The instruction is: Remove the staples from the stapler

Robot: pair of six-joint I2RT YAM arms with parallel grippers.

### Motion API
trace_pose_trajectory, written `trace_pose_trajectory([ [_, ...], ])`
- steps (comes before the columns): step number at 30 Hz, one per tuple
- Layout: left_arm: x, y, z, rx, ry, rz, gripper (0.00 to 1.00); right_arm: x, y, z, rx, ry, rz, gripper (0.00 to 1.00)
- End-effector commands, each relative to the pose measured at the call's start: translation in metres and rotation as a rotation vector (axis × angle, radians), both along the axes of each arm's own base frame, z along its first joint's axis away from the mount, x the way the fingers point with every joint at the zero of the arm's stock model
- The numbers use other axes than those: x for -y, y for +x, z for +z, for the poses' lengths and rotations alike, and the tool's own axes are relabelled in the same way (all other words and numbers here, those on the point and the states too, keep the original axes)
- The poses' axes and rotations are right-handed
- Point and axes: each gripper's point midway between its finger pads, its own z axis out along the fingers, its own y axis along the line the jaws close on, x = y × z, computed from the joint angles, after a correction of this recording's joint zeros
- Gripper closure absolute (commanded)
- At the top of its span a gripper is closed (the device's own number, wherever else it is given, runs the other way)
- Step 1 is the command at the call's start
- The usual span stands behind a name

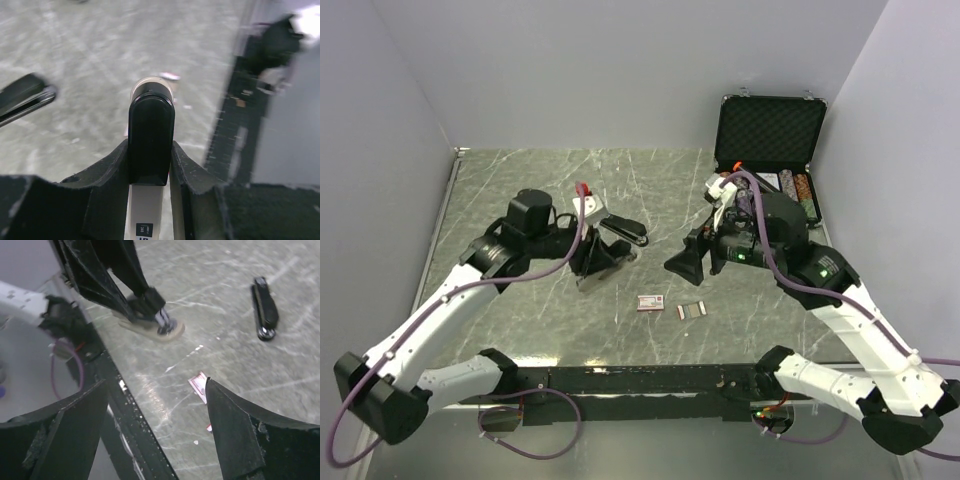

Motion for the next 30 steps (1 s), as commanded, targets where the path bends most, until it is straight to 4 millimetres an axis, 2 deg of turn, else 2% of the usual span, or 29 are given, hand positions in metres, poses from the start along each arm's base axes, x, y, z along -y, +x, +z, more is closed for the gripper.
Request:
trace_pose_trajectory([
  [1, 0.011, -0.050, 0.035, 0.013, -0.160, -0.252, 0.99, -0.012, -0.030, 0.023, 0.033, 0.015, 0.207, 0.16],
  [7, 0.006, -0.083, 0.040, 0.020, -0.225, -0.398, 1.00, -0.032, -0.050, 0.020, 0.045, 0.008, 0.403, 0.17],
  [13, 0.004, -0.099, 0.040, 0.002, -0.276, -0.441, 1.00, -0.047, -0.058, 0.015, 0.072, -0.009, 0.471, 0.22],
  [24, 0.003, -0.105, 0.039, -0.007, -0.305, -0.455, 0.99, -0.075, -0.061, -0.006, 0.030, -0.042, 0.519, 0.31],
  [30, 0.002, -0.109, 0.044, 0.005, -0.326, -0.466, 0.99, -0.084, -0.061, -0.005, 0.039, -0.030, 0.533, 0.38],
])
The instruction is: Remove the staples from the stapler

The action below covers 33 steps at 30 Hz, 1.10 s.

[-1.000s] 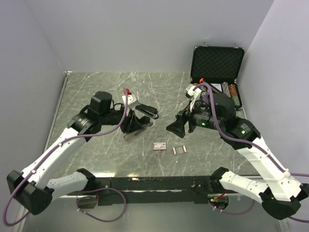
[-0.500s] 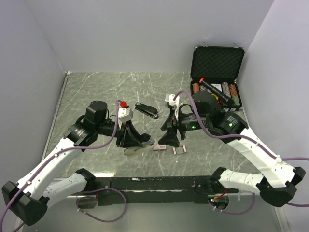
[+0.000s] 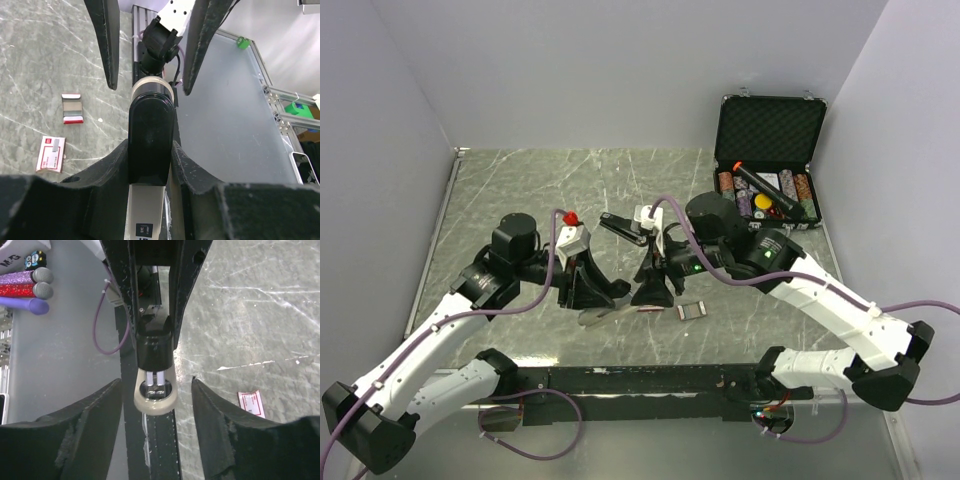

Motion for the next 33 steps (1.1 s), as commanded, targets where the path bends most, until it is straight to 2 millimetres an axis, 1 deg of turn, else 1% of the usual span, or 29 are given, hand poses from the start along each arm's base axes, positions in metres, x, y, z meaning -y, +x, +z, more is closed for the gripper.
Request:
trace_pose_trajectory([
  [1, -0.001, -0.010, 0.026, 0.077, -0.086, -0.061, 0.99, -0.011, 0.002, 0.018, 0.058, 0.068, 0.019, 0.39],
  [2, 0.000, -0.011, 0.026, 0.079, -0.088, -0.064, 0.99, -0.012, 0.001, 0.018, 0.057, 0.069, 0.023, 0.39],
  [5, 0.000, -0.010, 0.028, 0.085, -0.096, -0.057, 0.99, -0.014, 0.000, 0.015, 0.049, 0.057, 0.035, 0.46],
  [9, -0.001, -0.011, 0.033, 0.094, -0.116, -0.054, 0.99, -0.015, -0.004, 0.007, 0.046, 0.047, 0.044, 0.47],
  [10, -0.001, -0.012, 0.034, 0.095, -0.120, -0.056, 0.99, -0.015, -0.005, 0.006, 0.043, 0.046, 0.045, 0.49],
  [13, 0.000, -0.012, 0.037, 0.094, -0.129, -0.054, 0.99, -0.015, -0.008, 0.005, 0.042, 0.050, 0.053, 0.60],
  [16, 0.000, -0.011, 0.042, 0.107, -0.148, -0.038, 0.99, -0.014, -0.011, -0.001, 0.036, 0.037, 0.058, 0.77],
  [17, -0.001, -0.010, 0.042, 0.099, -0.150, -0.025, 0.99, -0.013, -0.011, -0.004, 0.032, 0.030, 0.055, 0.81],
  [20, 0.000, -0.009, 0.052, 0.125, -0.199, 0.002, 0.99, -0.009, -0.014, -0.012, 0.025, 0.019, 0.048, 0.93],
  [21, -0.001, -0.009, 0.055, 0.128, -0.218, 0.015, 0.99, -0.007, -0.016, -0.014, 0.023, 0.018, 0.047, 0.98],
  [22, -0.001, -0.009, 0.061, 0.139, -0.245, 0.027, 0.99, -0.004, -0.018, -0.020, 0.016, 0.010, 0.046, 1.00],
  [26, -0.004, -0.013, 0.080, 0.162, -0.344, 0.054, 0.99, 0.003, -0.024, -0.027, 0.010, 0.026, 0.039, 1.00],
  [29, -0.005, -0.012, 0.089, 0.159, -0.385, 0.068, 0.99, 0.006, -0.029, -0.032, -0.008, 0.030, 0.043, 1.00],
  [33, -0.003, -0.012, 0.091, 0.151, -0.396, 0.057, 0.99, 0.006, -0.031, -0.033, -0.012, 0.043, 0.044, 1.00],
])
